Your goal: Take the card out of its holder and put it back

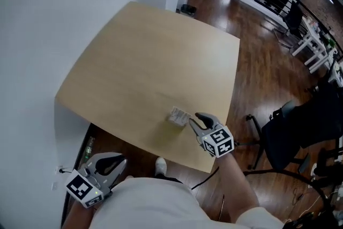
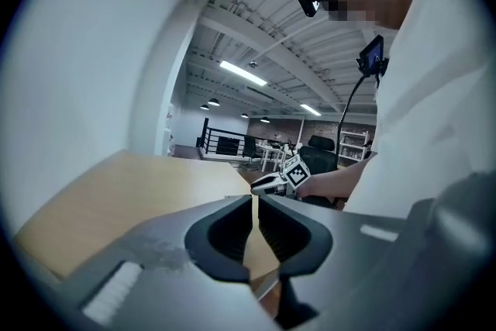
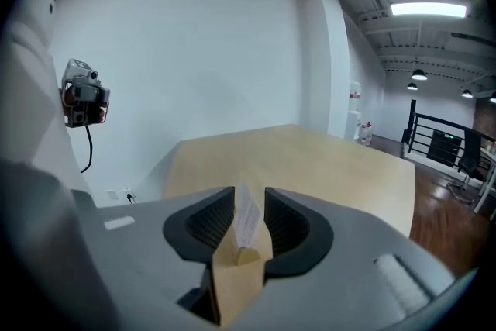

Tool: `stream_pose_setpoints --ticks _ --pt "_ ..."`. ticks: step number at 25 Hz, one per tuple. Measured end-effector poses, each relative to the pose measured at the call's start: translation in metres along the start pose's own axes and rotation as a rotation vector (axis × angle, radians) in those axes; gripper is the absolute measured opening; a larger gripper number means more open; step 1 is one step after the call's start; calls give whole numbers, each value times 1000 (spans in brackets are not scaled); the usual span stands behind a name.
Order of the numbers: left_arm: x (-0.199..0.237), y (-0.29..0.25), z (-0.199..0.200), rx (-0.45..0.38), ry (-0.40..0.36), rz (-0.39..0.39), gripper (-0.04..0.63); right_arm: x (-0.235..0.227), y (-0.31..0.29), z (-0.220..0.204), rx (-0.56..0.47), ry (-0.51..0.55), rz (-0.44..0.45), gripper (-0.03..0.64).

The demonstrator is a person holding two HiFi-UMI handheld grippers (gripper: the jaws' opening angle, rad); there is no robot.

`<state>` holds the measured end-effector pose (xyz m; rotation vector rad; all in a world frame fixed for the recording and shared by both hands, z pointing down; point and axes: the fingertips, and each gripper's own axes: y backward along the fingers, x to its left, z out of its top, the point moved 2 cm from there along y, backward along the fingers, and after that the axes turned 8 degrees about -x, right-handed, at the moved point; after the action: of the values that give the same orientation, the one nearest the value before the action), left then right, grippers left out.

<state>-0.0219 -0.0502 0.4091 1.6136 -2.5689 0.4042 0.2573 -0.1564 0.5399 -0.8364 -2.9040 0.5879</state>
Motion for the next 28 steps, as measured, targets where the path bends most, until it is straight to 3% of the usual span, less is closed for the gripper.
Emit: stream_pose_setpoints --ticks 11,19,28 --pt "11 -11 2 14 19 152 31 0 -54 -31 76 -24 208 121" --pt "15 -15 2 21 26 169 31 5 -60 -33 63 -40 253 37" --pt "17 -13 -1 37 26 169 31 8 -60 -30 46 -46 278 23"
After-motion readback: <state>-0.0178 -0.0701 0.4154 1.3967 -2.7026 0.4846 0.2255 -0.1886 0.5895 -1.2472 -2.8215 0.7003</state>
